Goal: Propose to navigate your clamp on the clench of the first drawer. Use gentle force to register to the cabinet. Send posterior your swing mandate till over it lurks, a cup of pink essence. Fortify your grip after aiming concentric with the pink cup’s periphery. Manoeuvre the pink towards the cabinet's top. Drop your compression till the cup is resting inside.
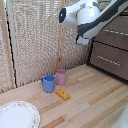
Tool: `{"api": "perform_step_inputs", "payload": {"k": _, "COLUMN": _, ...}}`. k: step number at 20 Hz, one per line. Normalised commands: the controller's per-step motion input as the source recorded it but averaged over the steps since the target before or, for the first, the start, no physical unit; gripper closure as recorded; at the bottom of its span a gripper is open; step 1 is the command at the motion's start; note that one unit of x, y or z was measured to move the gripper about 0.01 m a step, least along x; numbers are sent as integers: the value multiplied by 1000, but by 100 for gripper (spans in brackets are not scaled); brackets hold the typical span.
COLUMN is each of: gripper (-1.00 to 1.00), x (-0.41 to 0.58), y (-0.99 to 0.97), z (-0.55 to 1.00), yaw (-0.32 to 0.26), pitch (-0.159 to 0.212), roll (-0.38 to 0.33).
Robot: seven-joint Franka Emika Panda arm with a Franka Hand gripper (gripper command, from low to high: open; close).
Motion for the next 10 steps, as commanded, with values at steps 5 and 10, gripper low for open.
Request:
{"api": "perform_step_inputs", "payload": {"k": 5, "gripper": -100, "x": -117, "y": -555, "z": -91, "yaw": 55, "pitch": 0, "roll": -118}}
{"api": "perform_step_inputs", "payload": {"k": 10, "gripper": -100, "x": -91, "y": -581, "z": -69, "yaw": 114, "pitch": 0, "roll": -103}}
